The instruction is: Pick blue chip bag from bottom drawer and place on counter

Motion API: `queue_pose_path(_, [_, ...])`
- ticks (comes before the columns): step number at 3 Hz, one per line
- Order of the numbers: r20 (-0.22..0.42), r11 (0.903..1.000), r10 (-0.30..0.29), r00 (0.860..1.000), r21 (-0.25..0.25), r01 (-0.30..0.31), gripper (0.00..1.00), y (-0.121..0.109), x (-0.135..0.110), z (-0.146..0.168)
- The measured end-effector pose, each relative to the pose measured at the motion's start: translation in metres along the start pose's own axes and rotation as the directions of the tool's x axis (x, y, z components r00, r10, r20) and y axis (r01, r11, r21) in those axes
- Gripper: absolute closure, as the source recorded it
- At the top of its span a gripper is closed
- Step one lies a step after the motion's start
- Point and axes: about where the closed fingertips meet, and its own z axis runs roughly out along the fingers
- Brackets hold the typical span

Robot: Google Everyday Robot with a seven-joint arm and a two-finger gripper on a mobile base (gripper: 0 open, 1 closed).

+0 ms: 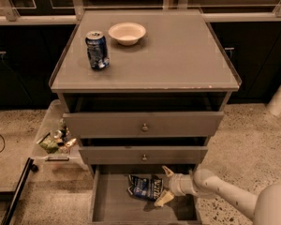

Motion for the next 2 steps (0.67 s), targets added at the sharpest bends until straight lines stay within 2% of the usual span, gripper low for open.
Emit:
queue_pose_path(1, [0.017,0.9989,-0.042,0.999,-0.021,0.042,0.00,-0.001,0.000,0.030])
queue_pose_path(2, [0.008,0.9972,-0.067,0.998,-0.032,0.067,0.00,-0.003,0.007,0.053])
